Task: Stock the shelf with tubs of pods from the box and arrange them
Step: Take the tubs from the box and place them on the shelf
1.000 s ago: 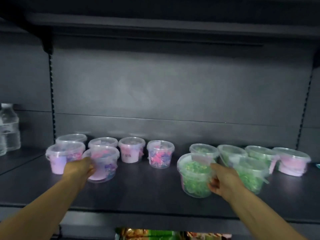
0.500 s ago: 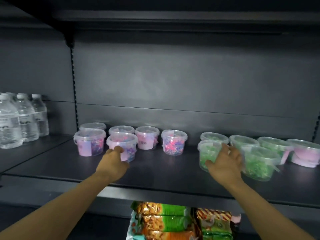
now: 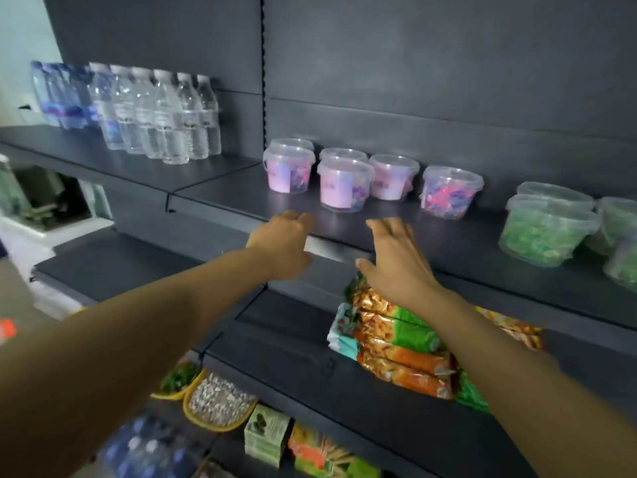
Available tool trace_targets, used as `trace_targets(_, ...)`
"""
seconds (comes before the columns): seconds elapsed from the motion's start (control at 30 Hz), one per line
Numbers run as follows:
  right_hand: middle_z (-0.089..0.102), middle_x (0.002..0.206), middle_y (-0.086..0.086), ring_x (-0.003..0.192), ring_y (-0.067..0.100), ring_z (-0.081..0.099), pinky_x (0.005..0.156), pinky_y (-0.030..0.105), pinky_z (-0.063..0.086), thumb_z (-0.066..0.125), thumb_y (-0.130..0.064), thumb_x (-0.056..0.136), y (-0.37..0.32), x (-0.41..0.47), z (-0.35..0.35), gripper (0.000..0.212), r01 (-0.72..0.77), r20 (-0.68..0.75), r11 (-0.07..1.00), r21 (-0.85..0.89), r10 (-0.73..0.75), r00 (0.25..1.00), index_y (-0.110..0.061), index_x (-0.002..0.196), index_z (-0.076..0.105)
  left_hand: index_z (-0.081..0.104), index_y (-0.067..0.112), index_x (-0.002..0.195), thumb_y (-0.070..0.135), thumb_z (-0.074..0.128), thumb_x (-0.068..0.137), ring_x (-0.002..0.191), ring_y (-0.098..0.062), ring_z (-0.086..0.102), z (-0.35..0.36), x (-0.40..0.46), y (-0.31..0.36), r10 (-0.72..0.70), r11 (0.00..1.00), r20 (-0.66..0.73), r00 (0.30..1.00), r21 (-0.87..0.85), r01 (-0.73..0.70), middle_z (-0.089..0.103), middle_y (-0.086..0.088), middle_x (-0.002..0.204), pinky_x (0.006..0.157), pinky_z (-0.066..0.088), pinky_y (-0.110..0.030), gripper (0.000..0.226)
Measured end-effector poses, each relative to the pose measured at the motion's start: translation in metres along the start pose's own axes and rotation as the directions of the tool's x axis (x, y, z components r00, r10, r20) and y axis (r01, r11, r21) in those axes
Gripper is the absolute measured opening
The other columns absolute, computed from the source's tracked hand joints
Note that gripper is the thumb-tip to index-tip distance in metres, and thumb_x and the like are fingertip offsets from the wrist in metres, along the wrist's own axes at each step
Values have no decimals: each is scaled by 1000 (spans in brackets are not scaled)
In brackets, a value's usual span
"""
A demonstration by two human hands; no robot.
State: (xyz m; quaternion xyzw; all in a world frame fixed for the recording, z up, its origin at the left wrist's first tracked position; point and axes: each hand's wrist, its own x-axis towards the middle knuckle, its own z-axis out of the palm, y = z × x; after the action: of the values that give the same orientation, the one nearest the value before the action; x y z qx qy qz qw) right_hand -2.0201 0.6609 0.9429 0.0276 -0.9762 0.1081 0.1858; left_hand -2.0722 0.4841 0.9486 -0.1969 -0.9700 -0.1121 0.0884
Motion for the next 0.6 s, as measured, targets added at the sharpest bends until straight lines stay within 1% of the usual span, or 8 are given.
trace_targets(0.07,39,132,14,124,33,36,104,40,34,62,-27,85,-18,-7,22,55,60,10,998,36,-61,998,-8,133,40,40,15,135,22,58,86,122,-33,45,12,-20,-17,-41,999,27,999,-6,41,44,-12,133,94,45,-45,52)
trace_targets(0.13,39,130,13,124,32,37,103,41,36,62,-27,85,-36,-19,48,54,87,57,994,73,-91,994,-9,131,42,39,15,135,24,57,88,120,-34,46,31,-39,-38,-81,997,86,993,2,81,44,-12,132,93,46,-47,51)
trace_targets(0.23,39,132,12,125,30,37,103,41,37,60,-28,87,-57,-40,96,53,108,181,987,115,-127,975,-10,133,40,40,15,133,28,58,89,120,-34,45,67,-68,-73,-143,990,181,973,12,143,44,-12,132,92,46,-46,49)
trace_targets(0.33,36,135,10,127,27,37,104,39,37,57,-29,90,-74,-65,149,54,79,333,988,132,-119,936,-11,137,36,39,15,134,26,57,88,122,-34,45,110,-100,-109,-192,979,266,945,-12,203,43,-12,135,94,45,-45,50)
trace_targets(0.4,35,136,9,127,27,37,103,38,38,57,-29,91,-84,-86,186,54,43,425,990,133,-97,900,-11,137,36,38,16,136,26,57,87,124,-34,45,141,-125,-132,-232,968,329,915,-10,249,42,-13,136,96,45,-44,54)
trace_targets(0.47,35,135,8,127,27,38,101,37,39,56,-28,91,-93,-109,225,51,13,514,991,135,-81,854,-12,135,36,39,15,135,26,58,86,122,-35,48,176,-154,-157,-276,951,406,871,-14,308,45,-13,133,93,46,-43,54)
trace_targets(0.53,35,135,8,127,27,37,99,37,38,54,-29,91,-98,-134,264,48,-2,591,994,107,-62,804,-12,133,37,43,15,130,23,57,83,120,-34,51,212,-188,-180,-324,924,475,819,-29,382,48,-12,128,91,47,-41,49)
trace_targets(0.6,33,137,8,129,27,36,101,37,38,53,-30,91,-101,-161,301,50,-27,661,996,87,-38,749,-12,135,37,47,16,126,23,56,82,119,-32,52,246,-221,-201,-355,897,533,768,-38,440,52,-10,125,90,48,-41,45)
